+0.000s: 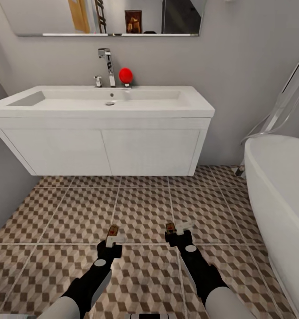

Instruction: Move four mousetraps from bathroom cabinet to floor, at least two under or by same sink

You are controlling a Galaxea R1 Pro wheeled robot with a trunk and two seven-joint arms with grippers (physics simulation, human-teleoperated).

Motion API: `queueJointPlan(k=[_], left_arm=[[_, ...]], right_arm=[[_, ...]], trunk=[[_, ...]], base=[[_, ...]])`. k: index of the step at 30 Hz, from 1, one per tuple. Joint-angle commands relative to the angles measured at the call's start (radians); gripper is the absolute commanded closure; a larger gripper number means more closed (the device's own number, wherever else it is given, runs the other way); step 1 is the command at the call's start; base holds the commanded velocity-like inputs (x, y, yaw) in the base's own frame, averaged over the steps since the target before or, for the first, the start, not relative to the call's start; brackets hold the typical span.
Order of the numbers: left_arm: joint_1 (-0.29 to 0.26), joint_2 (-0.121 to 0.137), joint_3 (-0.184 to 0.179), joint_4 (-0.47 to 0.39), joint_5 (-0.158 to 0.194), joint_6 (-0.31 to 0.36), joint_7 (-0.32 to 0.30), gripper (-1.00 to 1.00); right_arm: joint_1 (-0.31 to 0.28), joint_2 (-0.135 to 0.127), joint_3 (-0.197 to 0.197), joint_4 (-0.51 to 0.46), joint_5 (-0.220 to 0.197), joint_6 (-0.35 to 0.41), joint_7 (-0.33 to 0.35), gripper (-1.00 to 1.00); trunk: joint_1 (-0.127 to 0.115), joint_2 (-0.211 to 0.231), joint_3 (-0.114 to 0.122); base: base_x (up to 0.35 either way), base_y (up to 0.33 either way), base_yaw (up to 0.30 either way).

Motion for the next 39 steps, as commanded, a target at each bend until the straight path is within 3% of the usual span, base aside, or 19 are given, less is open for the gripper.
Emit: queueJointPlan(k=[1,5,10,12,17,19,23,26,30,34,37,39], left_arm=[[-0.001,0.001,-0.02,-0.003,0.005,0.002,0.013,1.0],[-0.001,0.001,-0.053,-0.033,0.001,0.003,0.017,1.0],[-0.001,-0.007,-0.062,-0.092,0.002,0.015,0.017,1.0],[-0.001,-0.014,-0.061,-0.099,0.003,0.052,0.016,1.0],[-0.006,-0.017,-0.057,-0.147,0.003,0.262,0.009,1.0],[-0.03,-0.018,-0.054,-0.193,0.004,0.338,0.008,1.0],[-0.111,-0.02,-0.052,-0.22,0.005,0.389,0.01,1.0],[-0.138,-0.018,-0.046,-0.205,0.004,0.394,0.012,1.0],[-0.153,-0.005,-0.029,-0.145,0.004,0.353,0.008,1.0],[-0.156,-0.002,-0.03,-0.022,0.005,0.088,0.006,1.0],[-0.157,-0.003,-0.03,0.053,0.005,-0.016,0.006,1.0],[-0.157,-0.003,-0.031,0.078,0.005,-0.045,0.006,1.0]], right_arm=[[0.0,0.0,0.002,-0.003,0.008,0.007,-0.001,1.0],[0.0,0.0,0.018,-0.006,0.009,0.006,-0.002,1.0],[0.0,0.0,0.074,-0.008,0.011,-0.003,-0.007,1.0],[0.0,0.0,0.081,-0.008,0.012,-0.004,-0.009,1.0],[-0.009,0.0,0.087,-0.02,0.014,-0.001,-0.023,1.0],[-0.042,0.0,0.088,-0.019,0.011,0.003,-0.04,1.0],[-0.129,0.0,0.088,0.035,0.009,0.036,-0.054,1.0],[-0.171,0.0,0.088,0.088,0.009,0.047,-0.056,1.0],[-0.198,0.0,0.088,0.123,0.007,0.041,-0.057,1.0],[-0.203,0.0,0.09,0.131,0.007,0.012,-0.057,1.0],[-0.204,0.0,0.091,0.133,0.007,-0.009,-0.058,1.0],[-0.204,0.0,0.092,0.137,0.007,-0.015,-0.058,1.0]], trunk=[[0.0,0.0,-0.001],[0.0,0.0,-0.002],[0.0,0.0,-0.002],[0.0,0.0,-0.002],[0.0,0.0,-0.002],[0.0,0.0,-0.002],[0.0,0.0,-0.002],[0.0,0.0,-0.002],[0.0,0.0,-0.002],[0.0,0.0,-0.002],[0.0,0.0,-0.002],[0.0,0.0,-0.002]], base=[[0.0,0.0,0.0],[0.0,0.0,0.0],[0.0,0.0,0.0],[0.0,0.0,0.0],[0.0,0.0,0.0],[0.0,0.0,0.0],[0.0,0.0,0.0],[0.0,0.0,0.0],[0.0,0.0,0.0],[0.0,0.0,0.0],[0.0,0.0,0.0],[0.0,0.0,0.0]])
